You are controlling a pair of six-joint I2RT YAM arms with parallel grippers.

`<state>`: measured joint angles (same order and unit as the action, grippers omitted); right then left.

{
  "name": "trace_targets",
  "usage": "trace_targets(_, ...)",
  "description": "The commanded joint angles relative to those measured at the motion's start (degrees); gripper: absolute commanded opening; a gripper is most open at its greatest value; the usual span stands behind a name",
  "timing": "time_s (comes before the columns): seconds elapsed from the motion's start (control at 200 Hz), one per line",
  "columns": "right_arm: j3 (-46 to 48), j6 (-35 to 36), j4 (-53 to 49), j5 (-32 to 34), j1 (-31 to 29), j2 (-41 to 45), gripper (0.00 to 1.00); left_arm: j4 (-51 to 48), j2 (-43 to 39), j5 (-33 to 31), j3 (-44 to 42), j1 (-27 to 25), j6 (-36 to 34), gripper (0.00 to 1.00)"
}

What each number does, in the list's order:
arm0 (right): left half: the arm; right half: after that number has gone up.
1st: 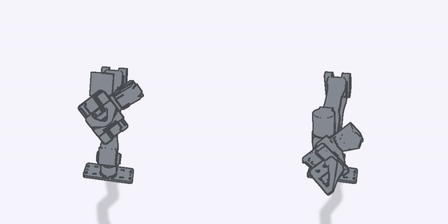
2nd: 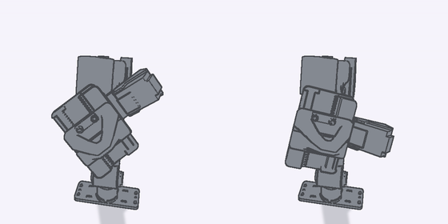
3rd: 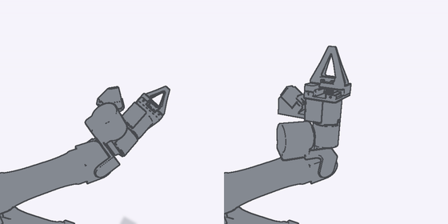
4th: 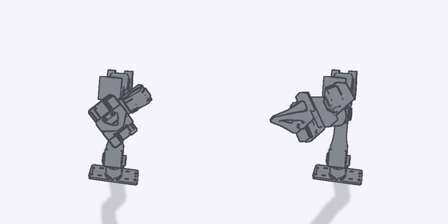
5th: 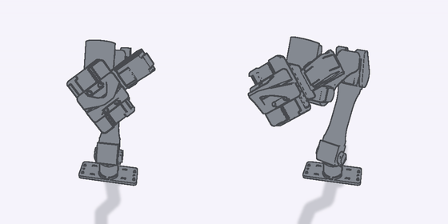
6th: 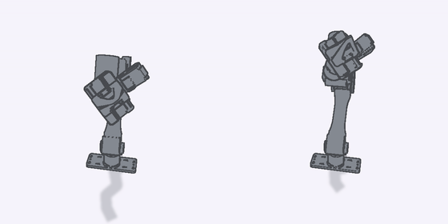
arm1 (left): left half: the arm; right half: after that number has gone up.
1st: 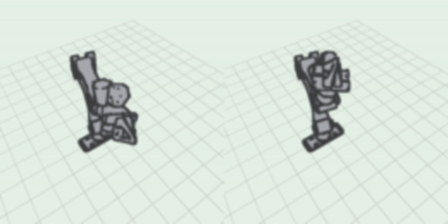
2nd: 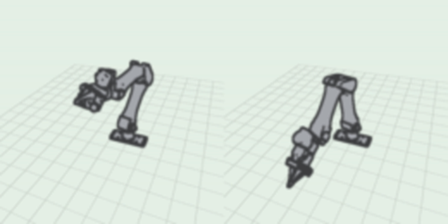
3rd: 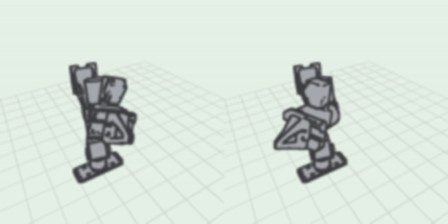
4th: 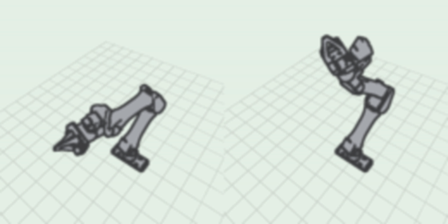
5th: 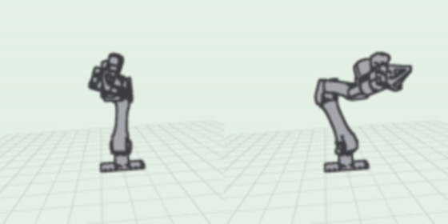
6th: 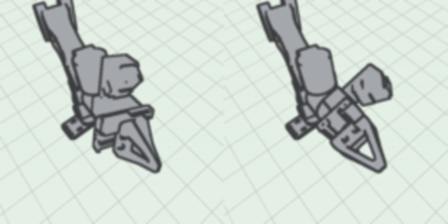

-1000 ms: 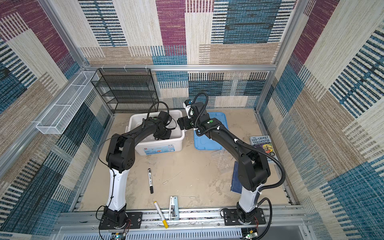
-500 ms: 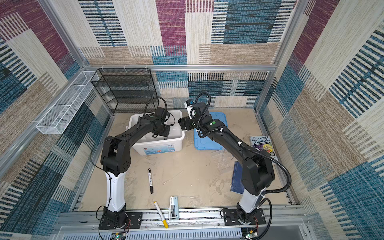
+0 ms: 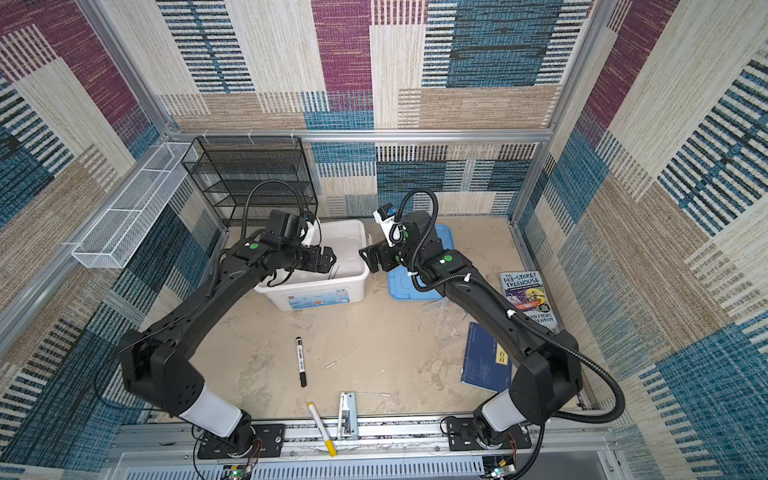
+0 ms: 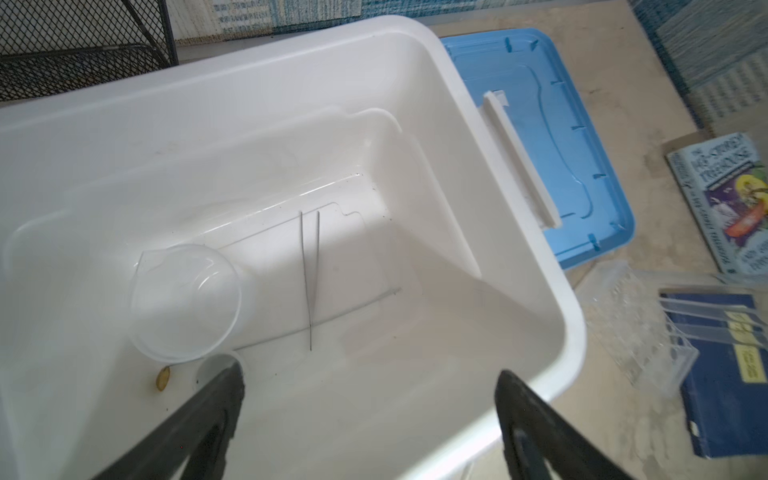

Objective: Organize the chemistry lab equipment
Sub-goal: 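Move the left gripper out of the bin down to the clear pipette, then close the left gripper on the bulb of the clear pipette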

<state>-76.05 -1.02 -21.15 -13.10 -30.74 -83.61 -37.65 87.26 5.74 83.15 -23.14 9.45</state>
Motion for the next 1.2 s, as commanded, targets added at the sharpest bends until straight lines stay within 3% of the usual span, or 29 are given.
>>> trace_targets(0.0, 5.19, 0.61, -0.73, -1.9, -0.03, 4.69, 0.99, 1.0, -7.49, 7.52, -6.25, -0.42, -0.61, 0.91)
trace_targets(0.21, 18.28, -0.88, 0.92, -8.57, -0.56, 15.06, 0.99, 0.16, -22.28, 13.31, -21.09, -2.06, 0.04, 0.89)
trace_targets(0.386, 25.82, -5.33, 3.67, -11.11, -1.81, 17.6, 0.99, 1.09, -26.35, 9.73, -31.03, -7.24, 3.2, 0.85)
trace_targets(0.536, 27.4, -7.24, 5.76, -12.05, -2.89, 16.41, 0.99, 6.02, -24.47, 5.42, -38.36, -13.4, 5.37, 0.79)
trace_targets(0.661, 27.44, -6.71, 6.08, -13.15, -4.25, 15.58, 0.99, 8.38, -20.2, 1.96, -40.5, -16.21, 7.26, 0.65)
trace_targets(0.736, 28.4, -6.78, 6.99, -13.34, -4.97, 15.63, 0.99, 10.68, -17.59, -1.6, -41.44, -17.98, 8.67, 0.63)
trace_targets(0.947, 30.67, -8.17, 8.76, -12.84, -6.33, 15.49, 0.99, 15.7, -8.55, -3.27, -42.37, -20.09, 8.94, 0.62)
trace_targets(1.197, 30.02, -6.18, 7.61, -11.68, -6.35, 15.77, 0.99, 15.65, -4.58, -7.14, -42.36, -22.71, 9.88, 0.42)
